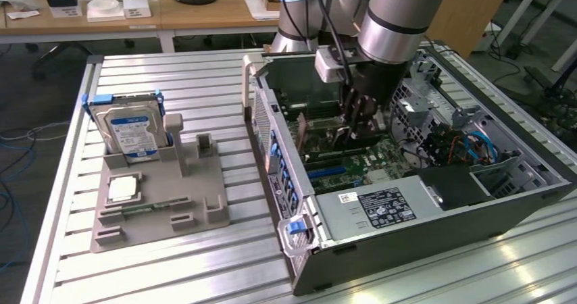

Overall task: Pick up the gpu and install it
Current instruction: 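Insert the gpu into the slot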

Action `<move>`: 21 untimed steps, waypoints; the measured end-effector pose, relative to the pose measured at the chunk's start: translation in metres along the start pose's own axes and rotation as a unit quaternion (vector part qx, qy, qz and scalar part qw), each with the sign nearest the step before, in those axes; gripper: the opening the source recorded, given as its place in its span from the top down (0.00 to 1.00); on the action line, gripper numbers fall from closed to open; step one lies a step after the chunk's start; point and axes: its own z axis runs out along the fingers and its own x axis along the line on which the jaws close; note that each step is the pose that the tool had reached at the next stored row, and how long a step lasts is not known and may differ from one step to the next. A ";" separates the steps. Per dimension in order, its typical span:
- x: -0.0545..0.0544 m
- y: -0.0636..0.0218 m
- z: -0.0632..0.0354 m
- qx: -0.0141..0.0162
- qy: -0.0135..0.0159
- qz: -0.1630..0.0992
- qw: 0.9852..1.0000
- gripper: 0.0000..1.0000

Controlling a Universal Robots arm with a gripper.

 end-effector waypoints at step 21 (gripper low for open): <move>0.004 0.0025 0.0230 -0.001 0.000 -0.010 1.000 0.73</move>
